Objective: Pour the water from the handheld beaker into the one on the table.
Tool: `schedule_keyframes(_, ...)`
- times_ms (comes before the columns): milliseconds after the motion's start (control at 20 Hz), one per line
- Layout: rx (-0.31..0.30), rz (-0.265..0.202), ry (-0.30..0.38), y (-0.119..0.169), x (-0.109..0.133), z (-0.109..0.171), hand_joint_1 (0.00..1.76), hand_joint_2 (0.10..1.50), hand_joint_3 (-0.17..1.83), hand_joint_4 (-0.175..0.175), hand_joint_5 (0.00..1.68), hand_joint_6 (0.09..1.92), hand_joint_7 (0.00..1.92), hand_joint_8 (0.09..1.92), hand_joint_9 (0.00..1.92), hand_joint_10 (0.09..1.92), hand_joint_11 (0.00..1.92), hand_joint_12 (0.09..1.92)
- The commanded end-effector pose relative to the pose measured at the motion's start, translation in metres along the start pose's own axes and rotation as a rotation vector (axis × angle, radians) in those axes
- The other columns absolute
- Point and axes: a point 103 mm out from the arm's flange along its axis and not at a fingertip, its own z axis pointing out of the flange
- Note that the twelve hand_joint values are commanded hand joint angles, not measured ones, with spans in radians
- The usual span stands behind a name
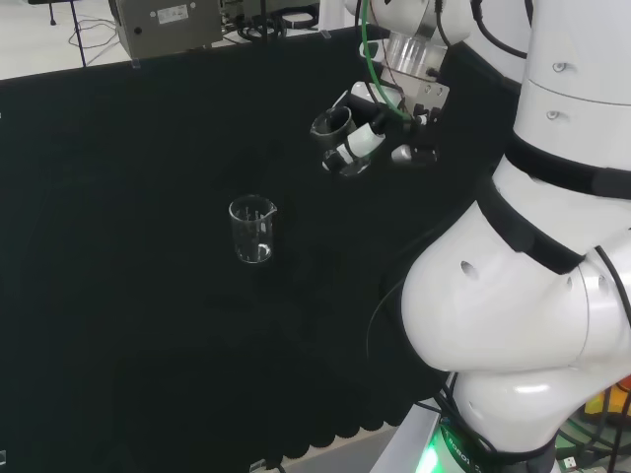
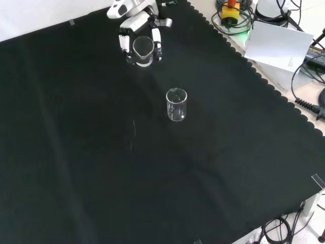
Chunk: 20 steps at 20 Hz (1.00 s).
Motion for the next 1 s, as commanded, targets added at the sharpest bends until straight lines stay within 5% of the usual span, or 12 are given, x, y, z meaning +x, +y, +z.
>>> schedule_keyframes(50,0.048,-0.004,-0.026,-0.010,0.019,0.007,1.32,1.01,-0.17,-0.175,1.52,0.09,1.57,0.09,1.72,0.10,1.42,0.71)
schedule_keyframes(550,0.158,-0.015,-0.154,-0.013,0.044,0.016,1.32,1.01,-0.17,-0.175,1.52,0.09,1.57,0.09,1.72,0.09,1.42,0.70)
schedule_keyframes(1000,0.244,0.020,-0.264,-0.010,0.063,0.032,1.32,1.01,-0.17,-0.175,1.52,0.09,1.57,0.09,1.72,0.09,1.42,0.70)
